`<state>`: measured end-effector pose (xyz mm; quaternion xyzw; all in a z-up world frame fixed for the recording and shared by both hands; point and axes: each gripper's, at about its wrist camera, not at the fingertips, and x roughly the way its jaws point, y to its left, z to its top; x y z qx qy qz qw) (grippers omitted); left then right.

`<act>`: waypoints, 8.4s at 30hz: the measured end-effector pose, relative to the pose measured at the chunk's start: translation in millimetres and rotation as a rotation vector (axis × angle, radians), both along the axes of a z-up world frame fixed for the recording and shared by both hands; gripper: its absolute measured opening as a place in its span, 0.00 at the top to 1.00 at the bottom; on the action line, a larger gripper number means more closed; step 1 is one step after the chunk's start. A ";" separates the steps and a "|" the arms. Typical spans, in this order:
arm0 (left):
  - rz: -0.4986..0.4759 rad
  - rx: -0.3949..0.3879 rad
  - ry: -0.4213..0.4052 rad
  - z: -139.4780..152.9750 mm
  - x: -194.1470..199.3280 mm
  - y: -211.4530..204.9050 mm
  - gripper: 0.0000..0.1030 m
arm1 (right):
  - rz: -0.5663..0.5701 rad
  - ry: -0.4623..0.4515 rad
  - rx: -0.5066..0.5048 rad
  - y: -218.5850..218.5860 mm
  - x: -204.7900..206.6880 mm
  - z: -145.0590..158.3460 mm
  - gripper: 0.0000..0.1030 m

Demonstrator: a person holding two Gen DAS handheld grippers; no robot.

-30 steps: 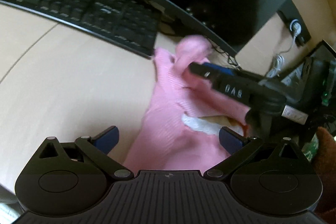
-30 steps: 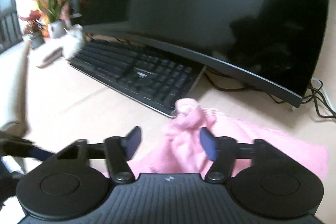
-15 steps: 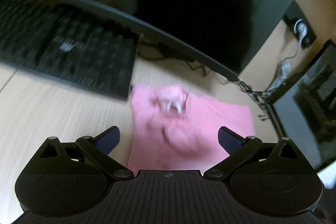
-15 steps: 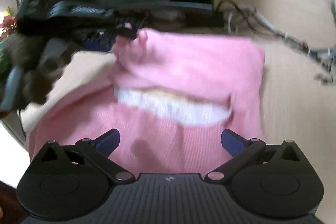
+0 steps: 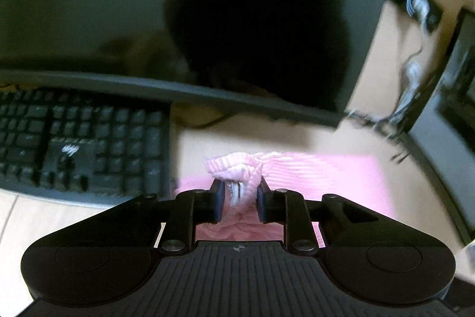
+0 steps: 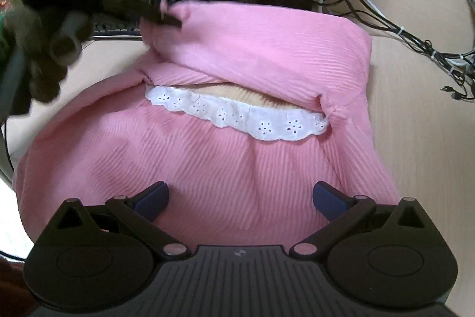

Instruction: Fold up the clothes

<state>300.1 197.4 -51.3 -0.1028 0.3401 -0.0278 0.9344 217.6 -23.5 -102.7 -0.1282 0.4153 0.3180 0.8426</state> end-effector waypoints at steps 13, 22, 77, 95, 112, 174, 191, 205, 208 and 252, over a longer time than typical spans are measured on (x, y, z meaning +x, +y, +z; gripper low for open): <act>0.028 -0.091 0.084 -3.4 -23.0 25.2 0.07 | -0.278 -0.113 0.106 -38.8 91.1 46.6 0.01; -0.013 -0.104 0.218 -31.0 -4.8 1.8 0.56 | -0.301 -0.165 -0.083 -34.6 131.9 2.6 0.22; -0.074 0.262 -0.056 -9.4 -203.7 -80.1 0.92 | -0.369 -0.100 0.173 -180.5 -25.9 53.9 0.00; -0.269 0.173 0.065 -33.6 -221.1 -120.5 0.53 | -0.291 -0.095 0.172 -168.4 -19.7 51.7 0.00; -0.018 0.051 0.069 -27.0 -172.9 -63.3 0.27 | -0.427 0.036 0.201 -184.3 -28.3 11.4 0.81; -0.306 0.257 -0.050 -28.7 -195.2 -127.1 0.61 | -0.019 0.000 0.151 -117.1 -50.9 4.2 0.17; 0.122 0.225 0.039 -50.0 -173.1 -99.2 0.36 | 0.016 0.000 0.156 -113.7 -52.0 -0.4 0.02; -0.540 0.576 -0.041 -37.3 -183.0 -148.8 0.88 | 0.005 0.010 0.157 -112.1 -50.9 1.2 0.00; -0.575 0.577 -0.029 -49.8 -188.6 -153.6 0.82 | -0.006 0.039 0.154 -113.4 -48.2 4.9 0.00; -0.356 -0.154 -0.006 -14.5 -130.3 -80.7 0.24 | -0.228 -0.063 0.192 -147.6 -45.9 54.0 0.54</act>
